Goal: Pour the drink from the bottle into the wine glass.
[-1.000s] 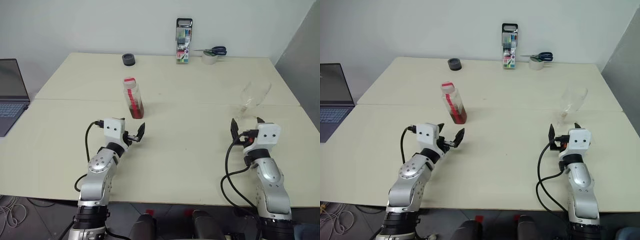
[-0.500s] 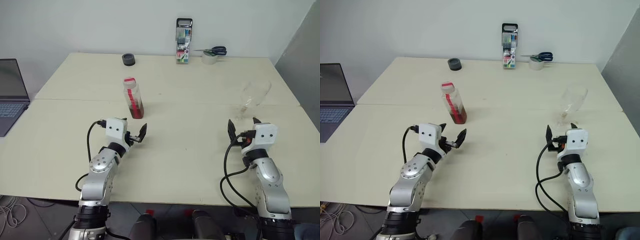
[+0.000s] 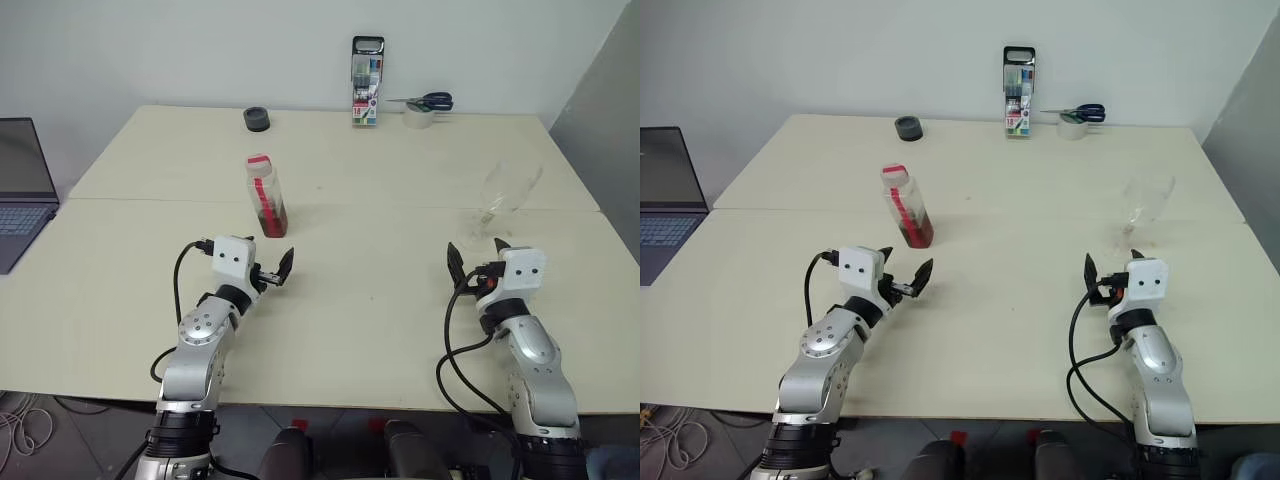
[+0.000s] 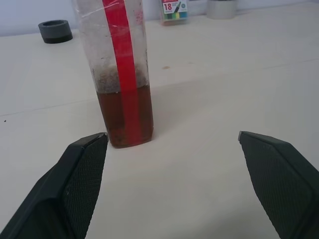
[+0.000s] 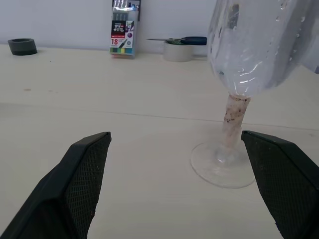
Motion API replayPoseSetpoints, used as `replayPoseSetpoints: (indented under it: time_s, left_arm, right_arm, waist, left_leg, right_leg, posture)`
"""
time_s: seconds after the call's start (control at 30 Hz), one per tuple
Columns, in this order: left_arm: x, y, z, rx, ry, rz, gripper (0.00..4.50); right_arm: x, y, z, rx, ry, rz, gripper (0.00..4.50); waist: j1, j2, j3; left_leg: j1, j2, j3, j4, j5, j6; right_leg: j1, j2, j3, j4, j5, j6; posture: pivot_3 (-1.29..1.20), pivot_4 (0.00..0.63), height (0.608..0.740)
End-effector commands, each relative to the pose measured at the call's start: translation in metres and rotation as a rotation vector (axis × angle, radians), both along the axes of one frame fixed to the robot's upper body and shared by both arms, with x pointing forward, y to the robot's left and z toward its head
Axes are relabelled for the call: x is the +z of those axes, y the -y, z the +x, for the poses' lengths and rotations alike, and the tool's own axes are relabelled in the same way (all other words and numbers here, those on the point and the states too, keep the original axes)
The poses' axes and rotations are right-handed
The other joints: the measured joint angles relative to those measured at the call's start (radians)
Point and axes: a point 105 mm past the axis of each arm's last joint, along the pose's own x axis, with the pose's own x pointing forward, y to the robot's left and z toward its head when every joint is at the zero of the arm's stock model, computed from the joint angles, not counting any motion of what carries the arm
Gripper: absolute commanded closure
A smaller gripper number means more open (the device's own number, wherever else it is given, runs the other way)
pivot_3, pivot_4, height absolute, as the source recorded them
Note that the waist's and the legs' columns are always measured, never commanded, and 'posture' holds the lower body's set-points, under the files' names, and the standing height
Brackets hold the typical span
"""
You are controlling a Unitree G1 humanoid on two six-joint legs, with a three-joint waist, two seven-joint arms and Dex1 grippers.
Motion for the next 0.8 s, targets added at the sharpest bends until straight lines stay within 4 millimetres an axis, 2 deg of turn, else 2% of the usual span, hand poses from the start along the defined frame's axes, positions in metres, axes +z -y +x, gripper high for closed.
replayPoseSetpoints:
  time_s: [0.03, 0.33, 0.47, 0.63, 0.8]
  left_arm:
    - [0.017, 0.005, -0.001, -0.024, 0.06, 0.009, 0.03]
    - [0.017, 0.001, 0.0, 0.008, 0.066, 0.012, 0.03]
    - [0.016, -0.008, 0.003, 0.051, 0.059, 0.004, 0.03]
    - [0.024, -0.013, 0.005, 0.054, 0.079, -0.045, 0.03]
    - [0.028, -0.018, 0.017, 0.126, 0.077, -0.058, 0.03]
  right_arm:
    - [0.016, -0.002, -0.001, 0.012, 0.055, -0.014, 0.0]
    - [0.012, -0.011, -0.002, 0.071, 0.032, -0.025, 0.0]
    - [0.016, -0.037, -0.009, 0.266, 0.009, -0.05, 0.0]
    - [0.038, -0.081, -0.027, 0.599, -0.023, -0.056, 0.0]
    - [0.051, -0.097, -0.035, 0.778, -0.063, -0.109, 0.0]
  waist:
    - [-0.003, 0.0, 0.0]
    - [-0.005, 0.0, 0.0]
    - [-0.005, 0.0, 0.0]
    - [-0.005, 0.0, 0.0]
    - [-0.004, 0.0, 0.0]
  left_leg:
    - [0.001, 0.0, 0.002, 0.0, -0.001, 0.001]
    - [0.002, -0.001, 0.0, 0.0, -0.001, 0.002]
    - [0.002, -0.001, 0.0, 0.0, -0.001, 0.002]
    - [0.002, -0.001, -0.002, 0.0, -0.001, 0.002]
    - [0.002, -0.002, -0.004, 0.001, -0.001, 0.002]
  right_leg:
    - [0.0, 0.001, 0.002, 0.0, 0.0, 0.0]
    - [0.002, 0.001, 0.0, 0.0, 0.0, 0.0]
    - [0.002, 0.001, 0.0, 0.0, 0.0, 0.0]
    - [0.003, 0.001, -0.001, 0.0, 0.0, 0.0]
    - [0.004, 0.001, -0.003, -0.001, 0.0, 0.0]
  posture:
    - [0.0, 0.15, 0.74]
    - [0.0, 0.15, 0.74]
    - [0.0, 0.15, 0.74]
    - [0.0, 0.15, 0.74]
    - [0.0, 0.15, 0.74]
